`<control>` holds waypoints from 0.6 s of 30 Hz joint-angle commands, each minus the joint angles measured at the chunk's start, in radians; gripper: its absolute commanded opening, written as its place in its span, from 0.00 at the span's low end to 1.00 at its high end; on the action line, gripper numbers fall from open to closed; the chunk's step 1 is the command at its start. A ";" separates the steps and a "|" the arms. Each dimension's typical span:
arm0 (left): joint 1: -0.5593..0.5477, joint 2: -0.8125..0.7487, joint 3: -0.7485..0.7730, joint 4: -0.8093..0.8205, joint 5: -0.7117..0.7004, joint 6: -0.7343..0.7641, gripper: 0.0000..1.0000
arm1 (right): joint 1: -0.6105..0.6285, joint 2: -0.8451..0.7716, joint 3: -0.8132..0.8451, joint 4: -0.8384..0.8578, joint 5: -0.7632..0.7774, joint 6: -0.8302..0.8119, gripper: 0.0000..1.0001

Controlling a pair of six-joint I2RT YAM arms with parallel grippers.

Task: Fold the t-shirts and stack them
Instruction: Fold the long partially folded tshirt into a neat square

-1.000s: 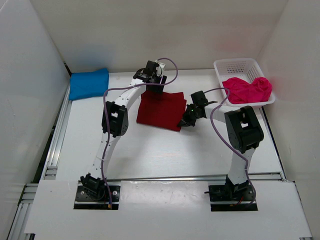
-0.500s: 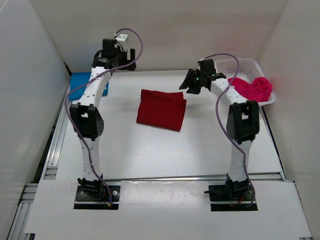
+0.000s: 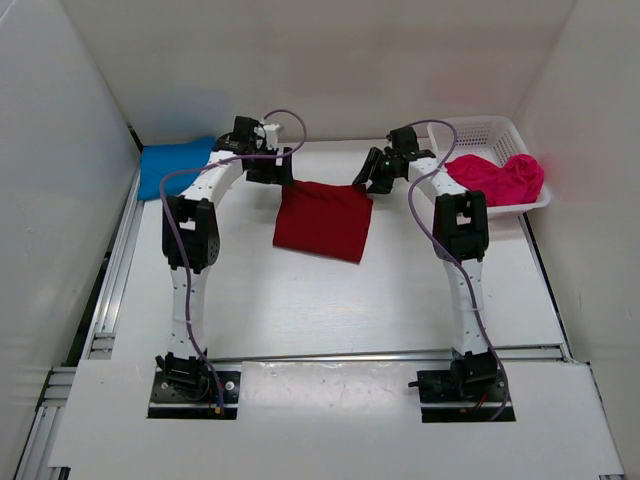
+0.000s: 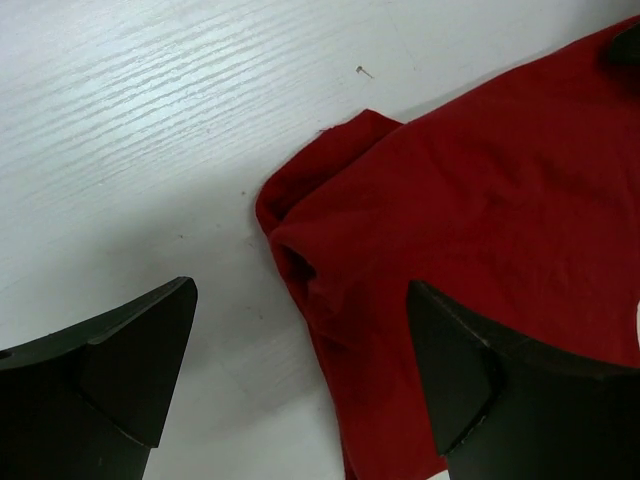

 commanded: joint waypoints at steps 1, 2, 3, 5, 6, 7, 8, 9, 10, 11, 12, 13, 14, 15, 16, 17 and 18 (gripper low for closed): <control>-0.003 -0.036 0.010 0.011 0.067 0.001 0.97 | -0.007 0.006 -0.036 0.049 -0.072 0.025 0.58; -0.003 -0.018 0.020 0.011 0.067 0.001 0.97 | -0.007 -0.014 -0.064 0.063 -0.062 0.040 0.48; -0.003 0.005 0.038 0.011 0.067 0.001 0.95 | -0.007 -0.026 -0.116 0.074 -0.048 0.040 0.42; -0.003 0.031 0.069 0.011 0.057 0.001 0.91 | -0.007 -0.060 -0.158 0.101 -0.018 0.053 0.28; -0.003 0.054 0.101 0.011 0.057 0.001 0.87 | -0.007 -0.069 -0.173 0.111 -0.018 0.053 0.25; -0.003 0.065 0.116 0.011 0.057 0.001 0.83 | -0.007 -0.081 -0.184 0.111 -0.018 0.053 0.23; -0.003 0.074 0.128 0.011 0.057 0.001 0.80 | -0.007 -0.081 -0.195 0.111 -0.009 0.053 0.19; -0.003 0.074 0.139 0.011 0.057 0.001 0.72 | -0.007 -0.094 -0.195 0.111 0.000 0.053 0.19; -0.003 0.088 0.148 0.011 0.057 0.001 0.70 | -0.007 -0.104 -0.205 0.111 0.000 0.044 0.19; -0.003 0.099 0.159 0.011 0.066 0.001 0.67 | -0.007 -0.104 -0.205 0.111 0.009 0.043 0.16; -0.003 0.099 0.159 0.011 0.075 0.001 0.63 | -0.007 -0.114 -0.205 0.111 0.009 0.033 0.15; -0.003 0.111 0.170 0.011 0.084 0.001 0.53 | -0.007 -0.114 -0.205 0.120 0.009 0.033 0.15; -0.003 0.111 0.170 0.011 0.084 0.001 0.48 | -0.007 -0.124 -0.205 0.120 0.009 0.033 0.15; -0.003 0.111 0.170 0.011 0.096 0.001 0.43 | -0.007 -0.135 -0.205 0.120 0.009 0.022 0.13; -0.012 0.122 0.179 0.011 0.096 0.001 0.31 | -0.007 -0.135 -0.205 0.120 0.009 0.022 0.11; -0.012 0.122 0.179 0.011 0.106 0.001 0.23 | -0.007 -0.150 -0.216 0.120 0.009 0.022 0.10; -0.012 0.122 0.188 0.011 0.106 0.001 0.17 | -0.007 -0.172 -0.216 0.120 0.009 0.011 0.07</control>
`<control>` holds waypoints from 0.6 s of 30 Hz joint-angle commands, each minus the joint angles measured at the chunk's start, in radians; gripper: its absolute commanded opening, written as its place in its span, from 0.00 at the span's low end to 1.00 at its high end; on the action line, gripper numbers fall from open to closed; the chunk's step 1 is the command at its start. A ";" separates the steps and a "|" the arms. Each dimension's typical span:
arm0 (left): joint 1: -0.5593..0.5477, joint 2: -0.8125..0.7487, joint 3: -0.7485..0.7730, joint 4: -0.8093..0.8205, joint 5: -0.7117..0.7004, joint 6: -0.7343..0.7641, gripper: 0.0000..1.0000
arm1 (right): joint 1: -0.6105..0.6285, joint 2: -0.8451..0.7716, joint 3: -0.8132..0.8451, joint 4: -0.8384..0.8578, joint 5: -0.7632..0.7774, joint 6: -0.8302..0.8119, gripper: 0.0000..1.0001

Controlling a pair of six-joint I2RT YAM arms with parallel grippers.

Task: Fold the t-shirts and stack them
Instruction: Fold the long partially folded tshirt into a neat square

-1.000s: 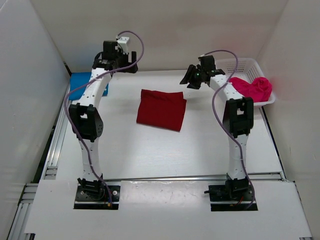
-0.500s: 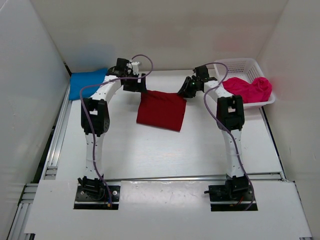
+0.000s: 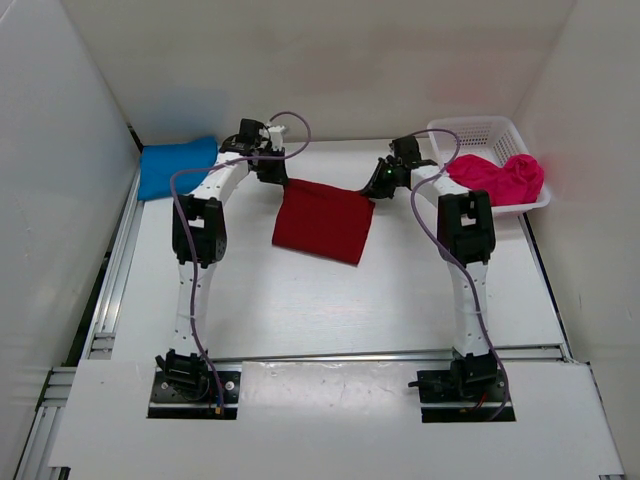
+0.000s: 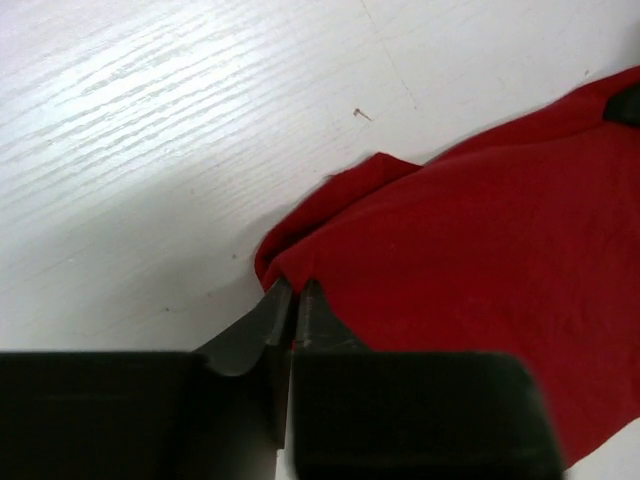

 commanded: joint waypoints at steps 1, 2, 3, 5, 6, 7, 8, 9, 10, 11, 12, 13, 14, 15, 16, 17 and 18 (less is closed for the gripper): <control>-0.008 -0.024 0.050 0.005 0.043 0.008 0.11 | -0.002 -0.110 -0.014 -0.008 0.016 -0.035 0.06; -0.008 -0.024 0.060 0.005 0.043 0.008 0.11 | -0.002 -0.127 -0.037 -0.008 0.029 -0.046 0.05; -0.008 -0.035 0.060 0.005 0.043 0.008 0.11 | -0.002 -0.173 -0.051 -0.008 0.040 -0.061 0.05; -0.017 -0.068 0.060 0.005 0.053 0.008 0.11 | -0.002 -0.233 -0.116 0.004 0.093 -0.076 0.03; -0.017 -0.081 0.050 0.005 0.053 0.008 0.11 | -0.002 -0.304 -0.150 0.004 0.121 -0.087 0.01; -0.017 -0.095 0.050 0.005 0.053 0.008 0.11 | 0.010 -0.344 -0.188 0.021 0.150 -0.087 0.01; -0.026 -0.119 0.037 0.005 0.053 0.008 0.11 | 0.010 -0.384 -0.278 0.035 0.179 -0.087 0.00; -0.026 -0.128 0.028 0.005 0.053 0.008 0.11 | 0.019 -0.459 -0.325 0.071 0.212 -0.087 0.00; -0.026 -0.129 0.028 0.005 0.053 0.008 0.11 | 0.019 -0.492 -0.369 0.093 0.212 -0.087 0.00; -0.037 -0.144 0.016 0.005 0.053 0.008 0.11 | 0.032 -0.516 -0.406 0.110 0.212 -0.087 0.00; -0.037 -0.156 0.016 0.005 0.062 0.008 0.11 | 0.041 -0.553 -0.457 0.110 0.212 -0.087 0.00; -0.046 -0.156 0.005 0.005 0.062 0.008 0.11 | 0.041 -0.566 -0.475 0.110 0.212 -0.087 0.00; -0.061 -0.156 -0.004 0.005 0.048 0.008 0.11 | 0.041 -0.575 -0.506 0.110 0.212 -0.087 0.00; -0.062 -0.167 -0.004 0.005 0.048 0.008 0.11 | 0.041 -0.586 -0.518 0.110 0.212 -0.087 0.00; -0.077 -0.167 -0.015 0.005 0.034 0.008 0.11 | 0.041 -0.586 -0.519 0.110 0.212 -0.098 0.00; -0.077 -0.167 -0.015 0.005 0.022 0.008 0.11 | 0.041 -0.586 -0.528 0.110 0.224 -0.098 0.00; -0.087 -0.167 -0.015 0.005 0.022 0.008 0.11 | 0.041 -0.586 -0.528 0.096 0.235 -0.098 0.00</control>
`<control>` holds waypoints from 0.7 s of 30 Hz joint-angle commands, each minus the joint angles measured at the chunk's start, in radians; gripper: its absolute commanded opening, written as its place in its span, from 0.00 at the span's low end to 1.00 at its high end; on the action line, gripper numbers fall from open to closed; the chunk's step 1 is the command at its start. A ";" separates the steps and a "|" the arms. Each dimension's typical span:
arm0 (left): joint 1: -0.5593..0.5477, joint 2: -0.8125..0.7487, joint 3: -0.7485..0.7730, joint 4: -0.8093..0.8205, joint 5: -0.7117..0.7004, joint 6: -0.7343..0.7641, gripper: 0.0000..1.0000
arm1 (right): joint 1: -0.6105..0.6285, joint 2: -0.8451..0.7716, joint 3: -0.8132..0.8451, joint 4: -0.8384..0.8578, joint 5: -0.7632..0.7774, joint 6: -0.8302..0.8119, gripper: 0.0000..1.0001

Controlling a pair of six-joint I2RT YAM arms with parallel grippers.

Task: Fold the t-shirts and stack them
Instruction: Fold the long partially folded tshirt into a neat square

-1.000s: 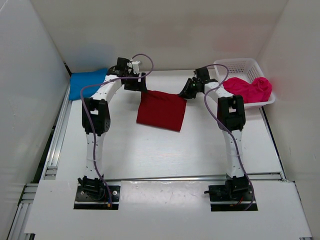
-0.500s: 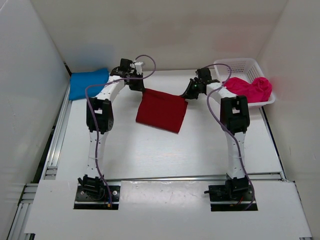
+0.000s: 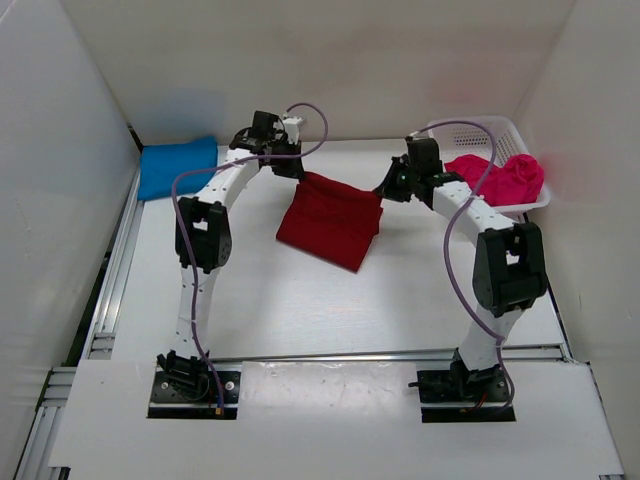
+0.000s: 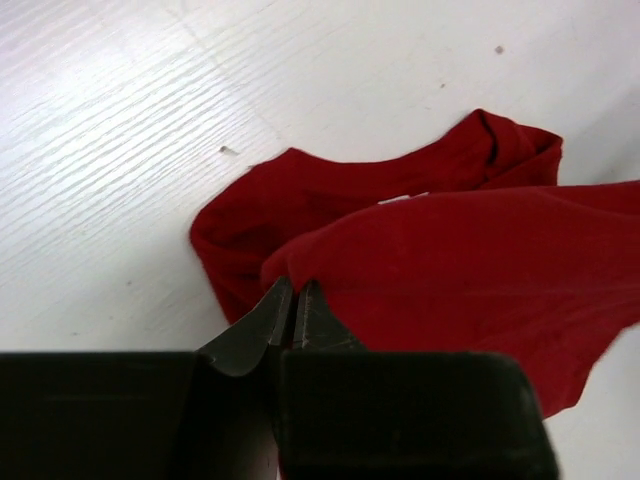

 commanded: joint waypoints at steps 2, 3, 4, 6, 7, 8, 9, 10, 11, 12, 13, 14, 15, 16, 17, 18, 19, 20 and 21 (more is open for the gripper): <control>-0.027 -0.079 0.013 0.005 -0.034 0.007 0.11 | -0.011 0.017 -0.030 0.008 0.068 -0.010 0.00; -0.027 -0.056 0.047 0.005 -0.054 0.007 0.11 | -0.011 0.030 -0.008 0.008 0.068 0.001 0.00; -0.027 -0.044 0.065 0.005 -0.100 0.007 0.11 | -0.026 0.045 0.009 -0.016 0.068 0.010 0.00; -0.037 -0.001 0.117 0.014 -0.149 0.007 0.12 | -0.040 0.112 0.047 -0.038 0.068 0.021 0.00; -0.037 0.013 0.133 0.014 -0.177 0.007 0.13 | -0.054 0.135 0.090 -0.047 0.059 0.030 0.00; -0.037 0.025 0.144 0.014 -0.209 0.007 0.15 | -0.068 0.186 0.113 -0.047 0.059 0.039 0.00; -0.037 0.034 0.144 0.023 -0.220 0.007 0.17 | -0.068 0.210 0.134 -0.059 0.047 0.039 0.00; -0.037 0.053 0.156 0.023 -0.230 0.007 0.20 | -0.078 0.258 0.188 -0.074 0.047 0.039 0.00; -0.046 0.053 0.156 0.032 -0.240 0.007 0.20 | -0.088 0.283 0.214 -0.075 0.047 0.048 0.00; -0.046 0.068 0.156 0.032 -0.253 0.007 0.23 | -0.088 0.304 0.242 -0.091 0.047 0.048 0.01; -0.046 0.082 0.156 0.044 -0.254 0.007 0.25 | -0.088 0.324 0.287 -0.092 0.056 0.048 0.02; -0.046 0.091 0.167 0.058 -0.269 0.007 0.27 | -0.100 0.359 0.308 -0.105 0.056 0.057 0.05; -0.055 0.100 0.167 0.058 -0.287 0.007 0.27 | -0.100 0.373 0.325 -0.105 0.056 0.058 0.08; -0.055 0.119 0.179 0.067 -0.287 0.007 0.30 | -0.109 0.398 0.354 -0.105 0.056 0.068 0.09; -0.055 0.119 0.179 0.068 -0.301 0.007 0.34 | -0.109 0.409 0.368 -0.114 0.065 0.068 0.11; -0.055 0.132 0.188 0.080 -0.318 0.007 0.44 | -0.109 0.428 0.381 -0.115 0.074 0.079 0.22; -0.055 0.133 0.188 0.080 -0.332 0.007 0.56 | -0.118 0.439 0.397 -0.124 0.084 0.079 0.28; -0.055 0.142 0.188 0.092 -0.348 0.007 0.71 | -0.118 0.448 0.430 -0.133 0.105 0.079 0.34; -0.055 0.142 0.188 0.092 -0.397 0.007 0.74 | -0.118 0.448 0.444 -0.154 0.105 0.079 0.40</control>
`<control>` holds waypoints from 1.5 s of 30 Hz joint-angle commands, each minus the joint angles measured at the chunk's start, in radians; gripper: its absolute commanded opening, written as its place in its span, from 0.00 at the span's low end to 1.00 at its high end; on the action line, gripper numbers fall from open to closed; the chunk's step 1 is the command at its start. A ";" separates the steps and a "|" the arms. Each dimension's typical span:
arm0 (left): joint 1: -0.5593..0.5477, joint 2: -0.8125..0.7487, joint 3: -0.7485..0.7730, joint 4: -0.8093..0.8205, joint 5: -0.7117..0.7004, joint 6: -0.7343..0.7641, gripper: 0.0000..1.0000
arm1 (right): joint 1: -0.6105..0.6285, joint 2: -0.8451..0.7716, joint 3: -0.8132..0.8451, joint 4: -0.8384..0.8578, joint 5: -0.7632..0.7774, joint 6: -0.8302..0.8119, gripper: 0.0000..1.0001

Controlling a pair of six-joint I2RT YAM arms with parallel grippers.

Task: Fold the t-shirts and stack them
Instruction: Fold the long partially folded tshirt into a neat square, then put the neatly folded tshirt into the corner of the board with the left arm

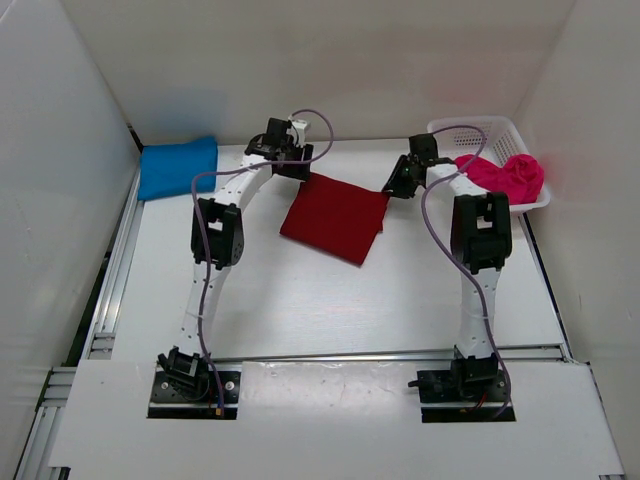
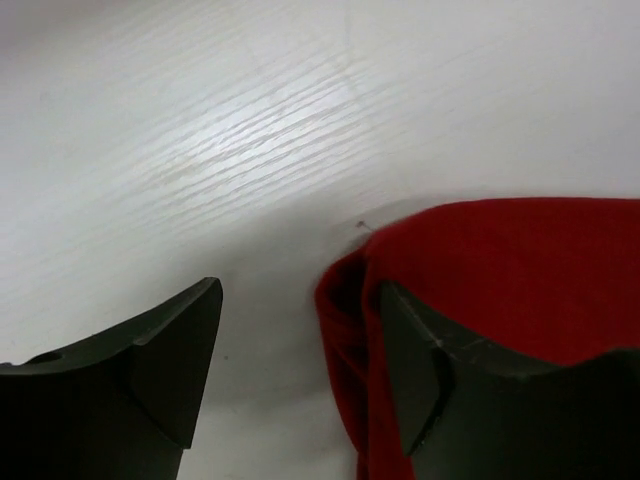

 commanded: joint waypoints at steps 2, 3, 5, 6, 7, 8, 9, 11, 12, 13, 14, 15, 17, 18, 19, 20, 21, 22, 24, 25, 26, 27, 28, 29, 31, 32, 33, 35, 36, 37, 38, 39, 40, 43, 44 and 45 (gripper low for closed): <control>-0.005 -0.040 0.044 0.028 -0.144 0.002 0.77 | -0.012 -0.001 0.090 -0.042 0.057 0.007 0.43; -0.005 -0.055 0.030 0.038 -0.159 0.002 0.77 | -0.012 -0.033 0.077 -0.042 0.086 -0.006 0.43; 0.004 -0.120 -0.025 0.038 -0.175 0.002 0.78 | -0.012 -0.080 0.004 -0.033 0.103 -0.029 0.43; 0.013 -0.144 -0.051 0.038 -0.175 0.002 0.82 | -0.012 -0.137 -0.024 -0.021 0.117 -0.039 0.43; 0.030 -0.170 -0.079 0.038 -0.122 0.002 0.85 | 0.002 -0.163 -0.052 -0.020 0.149 -0.060 0.43; 0.039 -0.213 -0.129 0.038 -0.079 0.002 0.88 | 0.011 -0.189 -0.101 -0.020 0.163 -0.069 0.43; 0.048 -0.235 -0.158 0.038 -0.042 0.002 0.94 | 0.025 -0.235 -0.126 -0.031 0.174 -0.079 0.43; 0.059 -0.293 -0.244 0.038 0.023 0.002 1.00 | 0.034 -0.274 -0.170 -0.053 0.174 -0.066 0.43; 0.059 -0.312 -0.275 0.038 0.047 0.002 1.00 | 0.034 -0.318 -0.237 -0.053 0.159 -0.066 0.43; 0.059 -0.329 -0.307 0.038 0.117 0.002 1.00 | 0.034 -0.340 -0.276 -0.025 0.119 -0.039 0.38; 0.059 -0.345 -0.338 0.038 0.154 0.002 1.00 | 0.034 -0.379 -0.317 -0.002 0.097 -0.030 0.35; 0.059 -0.368 -0.391 0.028 0.191 0.002 1.00 | 0.043 -0.393 -0.390 0.019 0.083 -0.020 0.30; 0.059 -0.369 -0.433 0.028 0.302 0.002 1.00 | 0.053 -0.404 -0.439 0.073 0.041 -0.011 0.13; 0.059 -0.369 -0.462 0.028 0.322 0.002 1.00 | 0.053 -0.404 -0.451 0.087 0.016 -0.002 0.09; 0.059 -0.369 -0.472 0.028 0.334 0.002 1.00 | 0.053 -0.385 -0.451 0.101 -0.009 -0.002 0.06; 0.050 -0.355 -0.472 0.018 0.346 0.002 1.00 | 0.053 -0.351 -0.451 0.111 -0.041 0.010 0.03; 0.050 -0.335 -0.481 0.018 0.356 0.002 1.00 | 0.053 -0.329 -0.434 0.111 -0.076 0.010 0.03; 0.050 -0.326 -0.481 0.007 0.356 0.002 1.00 | 0.053 -0.305 -0.396 0.111 -0.110 0.010 0.01; 0.041 -0.306 -0.481 0.007 0.324 0.002 1.00 | 0.053 -0.231 -0.352 0.085 -0.119 0.019 0.00; 0.041 -0.284 -0.472 0.007 0.302 0.002 1.00 | 0.053 -0.211 -0.307 0.075 -0.119 0.020 0.00; 0.041 -0.274 -0.472 -0.002 0.279 0.002 1.00 | 0.053 -0.176 -0.289 0.056 -0.119 0.020 0.00; 0.041 -0.264 -0.459 -0.013 0.279 0.002 1.00 | 0.053 -0.158 -0.266 0.044 -0.110 0.020 0.00; 0.041 -0.255 -0.459 -0.013 0.270 0.002 1.00 | 0.053 -0.141 -0.220 0.030 -0.101 0.020 0.00; 0.041 -0.238 -0.450 -0.022 0.270 0.002 1.00 | 0.053 -0.103 -0.192 -0.005 -0.101 0.020 0.00; 0.041 -0.220 -0.450 -0.048 0.270 0.002 1.00 | 0.053 -0.061 -0.135 -0.049 -0.101 0.007 0.00; 0.041 -0.194 -0.427 -0.063 0.308 0.002 1.00 | 0.053 -0.026 -0.088 -0.088 -0.101 0.007 0.00; 0.032 -0.179 -0.416 -0.083 0.317 0.002 1.00 | 0.053 -0.012 -0.072 -0.099 -0.101 0.007 0.00; 0.031 -0.137 -0.392 -0.137 0.317 0.002 0.96 | 0.053 0.010 -0.061 -0.108 -0.101 -0.002 0.00; 0.031 -0.125 -0.392 -0.149 0.317 0.002 0.94 | 0.053 0.010 -0.061 -0.108 -0.101 -0.002 0.00; 0.031 -0.116 -0.392 -0.159 0.333 0.002 0.92 | 0.053 0.010 -0.061 -0.108 -0.101 -0.002 0.00; 0.031 -0.106 -0.392 -0.172 0.349 0.002 0.88 | 0.053 0.010 -0.052 -0.108 -0.101 -0.002 0.00; 0.031 -0.091 -0.401 -0.173 0.403 0.002 0.86 | 0.053 0.010 -0.052 -0.108 -0.101 -0.002 0.00; 0.031 -0.082 -0.401 -0.182 0.440 0.002 0.84 | 0.053 0.010 -0.052 -0.096 -0.113 -0.002 0.00; 0.031 -0.025 -0.354 -0.240 0.613 0.002 0.78 | 0.053 -0.002 -0.080 -0.076 -0.122 0.009 0.00; 0.031 -0.014 -0.353 -0.240 0.630 0.002 0.73 | 0.053 -0.002 -0.080 -0.060 -0.122 0.009 0.00; 0.031 0.007 -0.329 -0.240 0.644 0.002 0.59 | 0.053 -0.012 -0.095 -0.050 -0.122 0.009 0.00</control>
